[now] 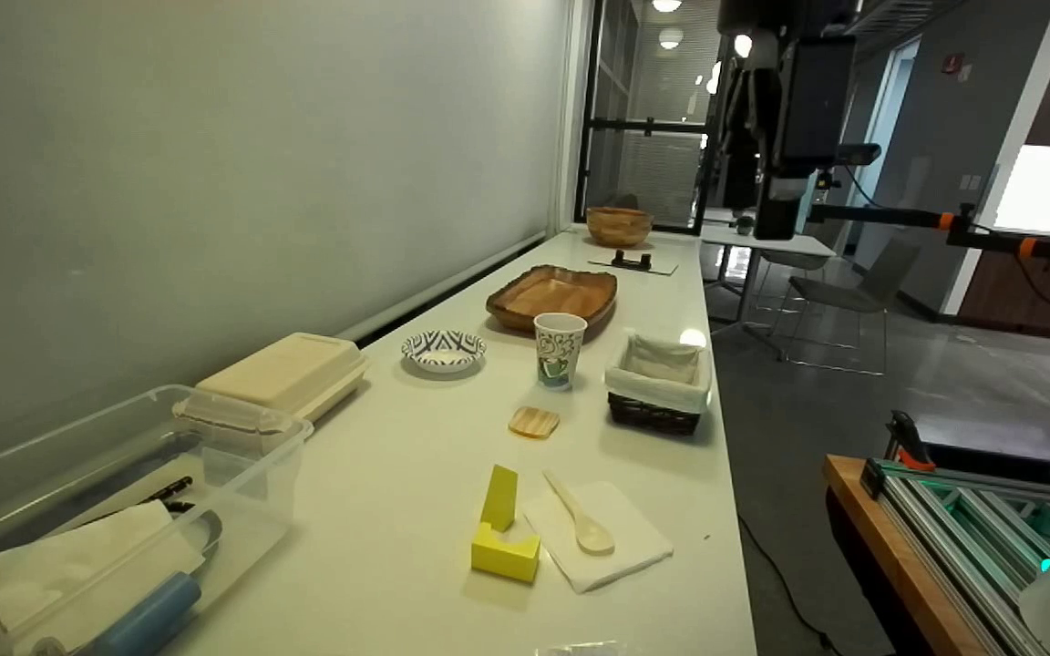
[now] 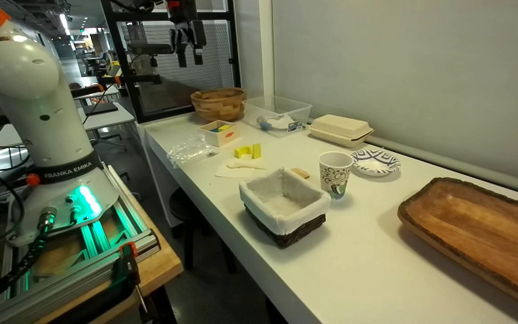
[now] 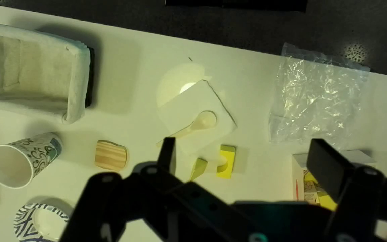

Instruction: Move the white bowl

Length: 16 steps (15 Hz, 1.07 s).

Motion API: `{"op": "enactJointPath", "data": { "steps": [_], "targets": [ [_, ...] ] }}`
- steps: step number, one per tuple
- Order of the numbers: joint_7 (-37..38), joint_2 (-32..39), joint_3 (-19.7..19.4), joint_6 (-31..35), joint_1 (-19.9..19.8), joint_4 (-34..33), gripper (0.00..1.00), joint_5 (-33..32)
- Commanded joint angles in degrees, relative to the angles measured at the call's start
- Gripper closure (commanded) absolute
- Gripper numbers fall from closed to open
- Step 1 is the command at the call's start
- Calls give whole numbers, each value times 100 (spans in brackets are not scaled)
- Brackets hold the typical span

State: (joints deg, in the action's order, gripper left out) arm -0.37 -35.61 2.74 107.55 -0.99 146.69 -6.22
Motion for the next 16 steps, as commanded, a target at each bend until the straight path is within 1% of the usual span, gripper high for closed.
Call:
{"op": "enactJointPath", "data": {
  "steps": [1, 4, 5, 6, 7, 8, 10, 13, 16],
  "targets": [
    [29, 4, -51, -15, 60, -10, 0, -28],
    [29, 4, -51, -15, 60, -10, 0, -28],
    [-272, 103, -145, 228, 106, -42, 0, -91],
    [-306, 238, -121, 392, 26, -114, 0, -307],
    [-592, 441, -257, 663, 35, -244, 0, -353],
    [-787, 621, -339, 993, 22, -339, 0, -466],
    [-1375, 1077, -619, 1768, 111, -572, 0, -377],
    [-2148, 1977, -1010, 2707, 279, -1066, 0, 157],
    [-2850, 2997, -1219, 3099, 463, -1804, 0, 1087]
  ]
}}
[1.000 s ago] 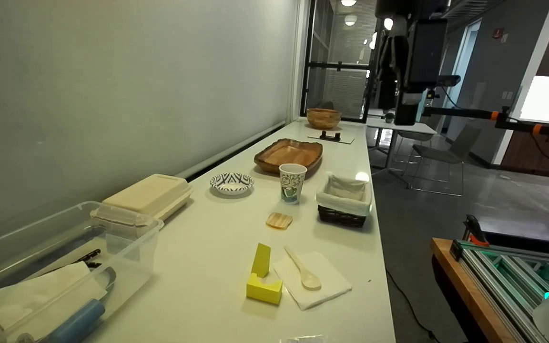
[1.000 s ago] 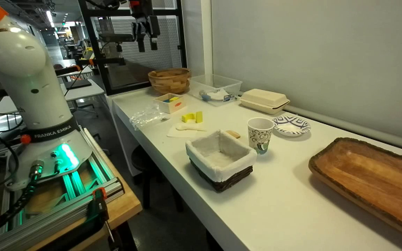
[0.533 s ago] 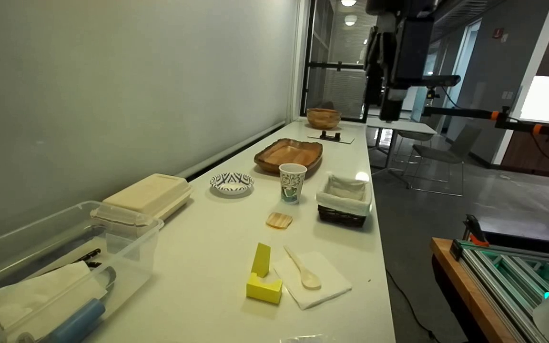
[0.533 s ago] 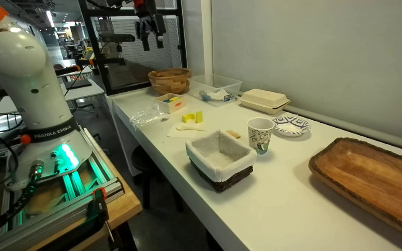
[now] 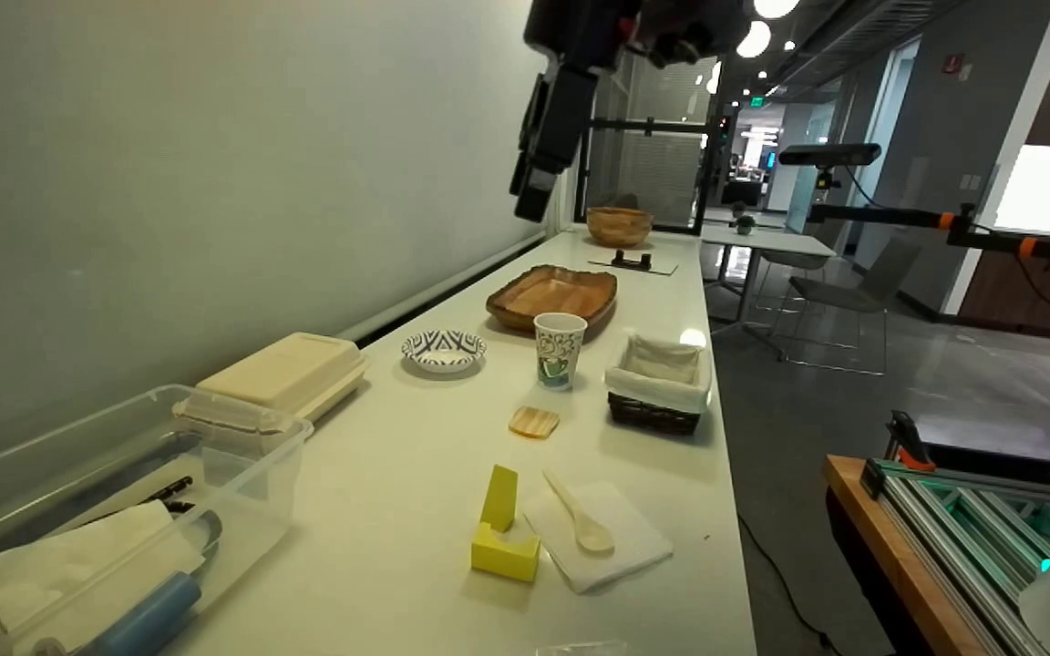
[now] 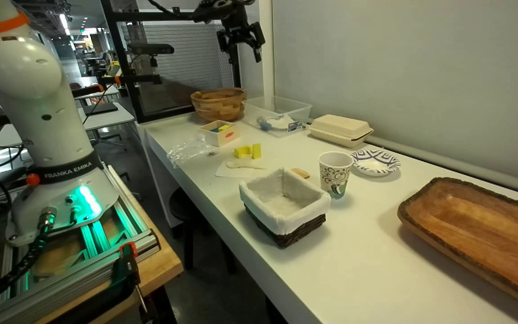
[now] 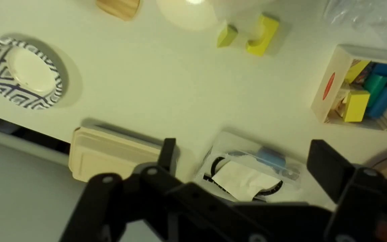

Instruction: Move the white bowl

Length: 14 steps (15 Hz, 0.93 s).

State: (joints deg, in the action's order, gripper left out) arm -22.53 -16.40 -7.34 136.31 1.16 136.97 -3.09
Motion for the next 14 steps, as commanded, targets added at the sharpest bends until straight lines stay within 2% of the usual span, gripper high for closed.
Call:
{"op": "enactJointPath", "data": {
  "steps": [1, 5, 10, 11, 14],
  "targets": [
    [-761, 1397, -168, 334, 205, -1084, 0, 933],
    [-764, 2727, 140, 667, -101, -2325, 0, 1289],
    [-467, 4143, 480, 475, -628, -4024, 0, 1241],
    [-465, 3512, 537, 649, -589, -3234, 0, 1016],
    [-469, 3722, 631, 648, -719, -3443, 0, 986]
  ]
}}
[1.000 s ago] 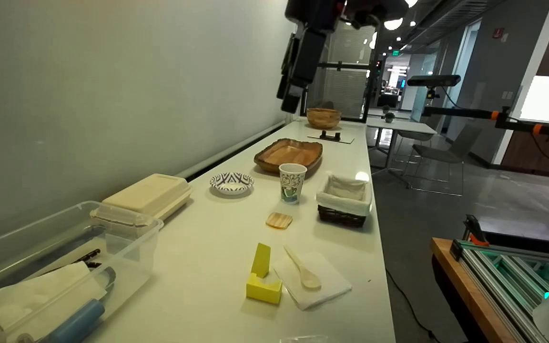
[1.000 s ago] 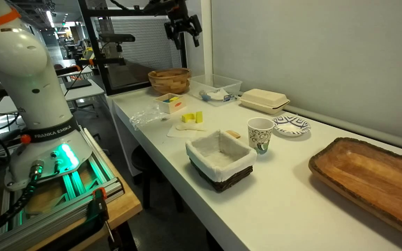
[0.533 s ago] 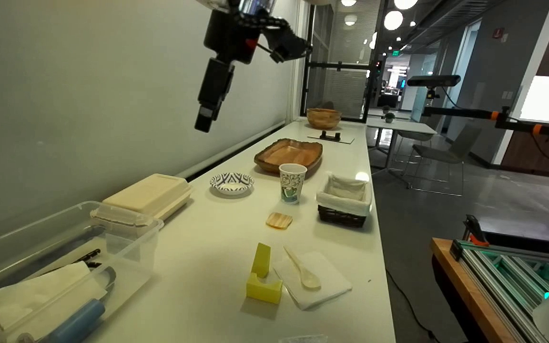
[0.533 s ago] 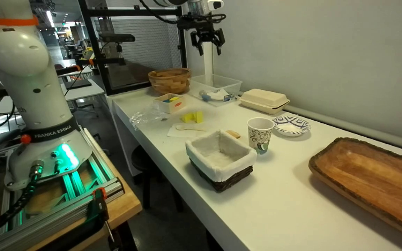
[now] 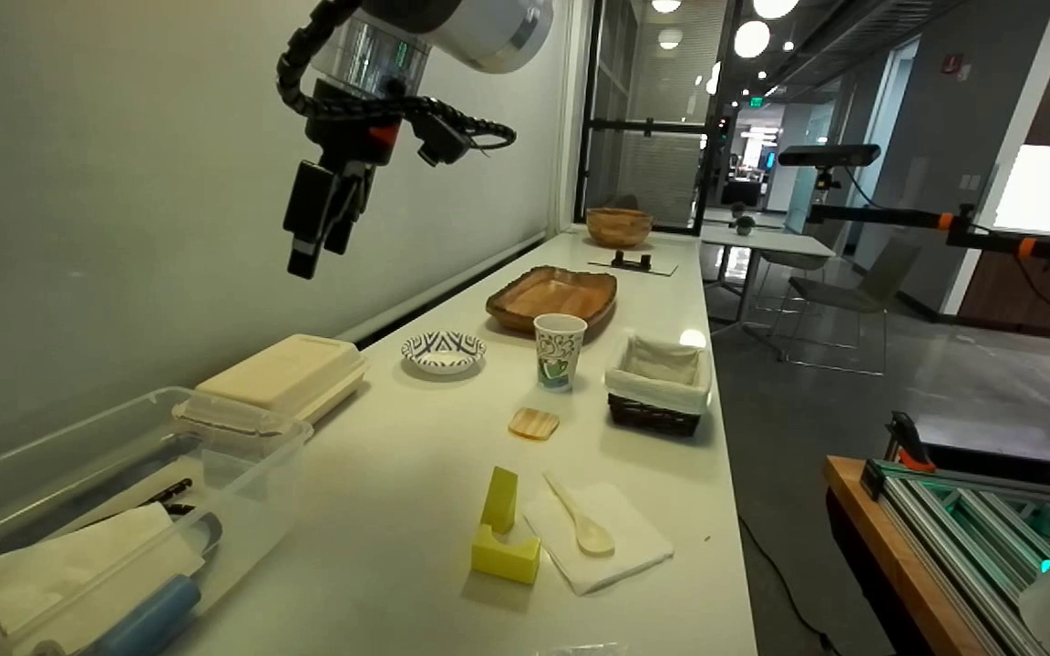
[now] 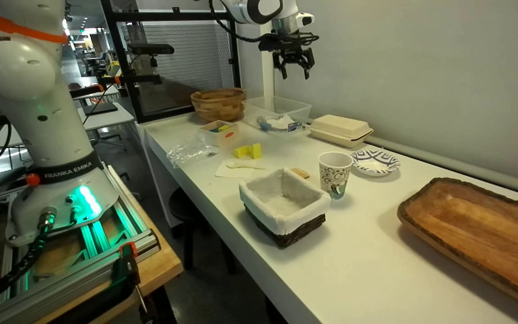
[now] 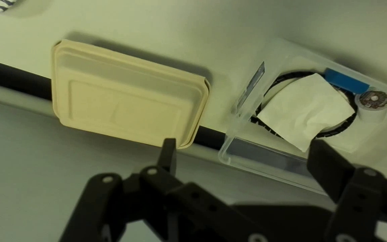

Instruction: Move the white bowl

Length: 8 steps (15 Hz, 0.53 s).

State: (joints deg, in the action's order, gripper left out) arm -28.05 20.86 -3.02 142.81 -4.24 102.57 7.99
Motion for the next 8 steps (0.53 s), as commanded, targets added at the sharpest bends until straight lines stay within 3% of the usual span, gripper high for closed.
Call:
{"op": "enactJointPath", "data": {
  "steps": [1, 5, 8],
  "targets": [
    [81, -39, 209, -2, -174, 10, 0, -118],
    [77, -92, 227, -3, -165, 17, 0, -111],
    [119, 346, 285, 622, -258, -278, 0, -9]
  ]
}}
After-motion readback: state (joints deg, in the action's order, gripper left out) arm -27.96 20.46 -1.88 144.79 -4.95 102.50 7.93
